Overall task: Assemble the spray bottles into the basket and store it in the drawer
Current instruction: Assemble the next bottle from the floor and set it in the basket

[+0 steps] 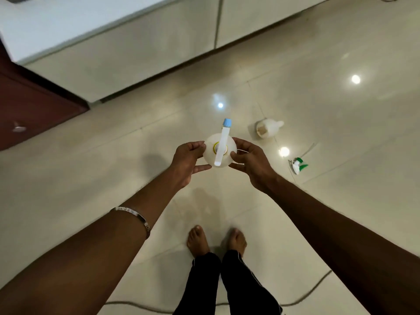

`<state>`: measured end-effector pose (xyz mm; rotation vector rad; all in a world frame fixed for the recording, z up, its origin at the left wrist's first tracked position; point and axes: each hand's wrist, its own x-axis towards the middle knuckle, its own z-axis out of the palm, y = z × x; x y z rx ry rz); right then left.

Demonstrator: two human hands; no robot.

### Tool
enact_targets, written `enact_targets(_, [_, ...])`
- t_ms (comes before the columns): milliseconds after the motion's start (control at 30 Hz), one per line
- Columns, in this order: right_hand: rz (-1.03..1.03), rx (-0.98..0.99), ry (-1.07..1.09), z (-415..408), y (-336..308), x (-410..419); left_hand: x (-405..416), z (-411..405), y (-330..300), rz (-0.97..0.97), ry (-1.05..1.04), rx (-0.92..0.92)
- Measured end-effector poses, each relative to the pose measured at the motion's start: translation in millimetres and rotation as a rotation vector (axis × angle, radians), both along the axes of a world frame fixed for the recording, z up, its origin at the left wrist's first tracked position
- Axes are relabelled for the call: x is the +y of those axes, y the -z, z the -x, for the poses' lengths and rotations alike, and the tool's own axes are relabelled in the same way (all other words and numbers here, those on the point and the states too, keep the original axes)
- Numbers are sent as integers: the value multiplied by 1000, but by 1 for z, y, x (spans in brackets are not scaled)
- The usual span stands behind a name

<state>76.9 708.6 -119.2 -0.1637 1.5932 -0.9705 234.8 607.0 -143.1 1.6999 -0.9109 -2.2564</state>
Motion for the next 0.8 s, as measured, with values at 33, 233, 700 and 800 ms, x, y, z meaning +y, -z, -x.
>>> enact_targets(33, [8,-6,-24,-6,-2,-17,-13,-8,-4,7,-26,-3])
enact_targets(233, [46,-13,-179,-33,-22,-115,-86,-48,-27,30,-173,-12])
enact_targets(700, [190,32,-492,-49,-170,-335,-265,-75,-183,109,-469,-61])
enact_targets(800, [208,43,-521,-51,-202,-380,-305,-74,-211,108,-510,-62])
